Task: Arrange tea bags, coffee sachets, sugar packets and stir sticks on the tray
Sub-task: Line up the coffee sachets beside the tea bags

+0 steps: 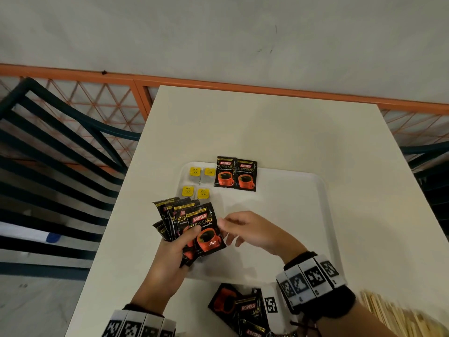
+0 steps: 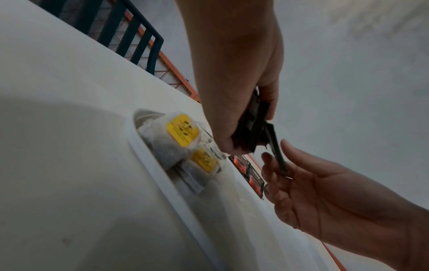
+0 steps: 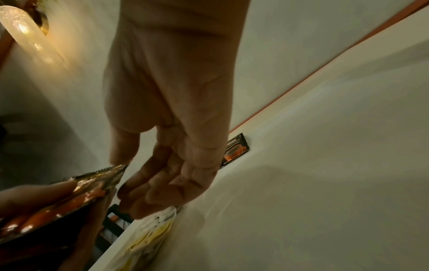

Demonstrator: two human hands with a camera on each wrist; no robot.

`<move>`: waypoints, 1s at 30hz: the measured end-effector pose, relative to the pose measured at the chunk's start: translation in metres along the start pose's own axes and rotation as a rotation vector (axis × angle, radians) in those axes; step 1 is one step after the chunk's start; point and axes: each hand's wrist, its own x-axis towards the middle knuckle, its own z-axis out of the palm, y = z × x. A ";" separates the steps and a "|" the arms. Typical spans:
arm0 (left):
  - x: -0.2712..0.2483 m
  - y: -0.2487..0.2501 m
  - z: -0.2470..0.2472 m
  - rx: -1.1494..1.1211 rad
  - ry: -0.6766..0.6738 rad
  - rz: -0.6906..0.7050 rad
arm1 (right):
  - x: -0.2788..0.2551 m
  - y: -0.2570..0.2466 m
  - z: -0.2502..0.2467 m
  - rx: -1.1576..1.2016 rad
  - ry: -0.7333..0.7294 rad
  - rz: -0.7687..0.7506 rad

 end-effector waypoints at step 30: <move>0.002 -0.007 -0.020 -0.053 0.099 0.004 | 0.083 0.015 -0.020 0.063 0.788 0.082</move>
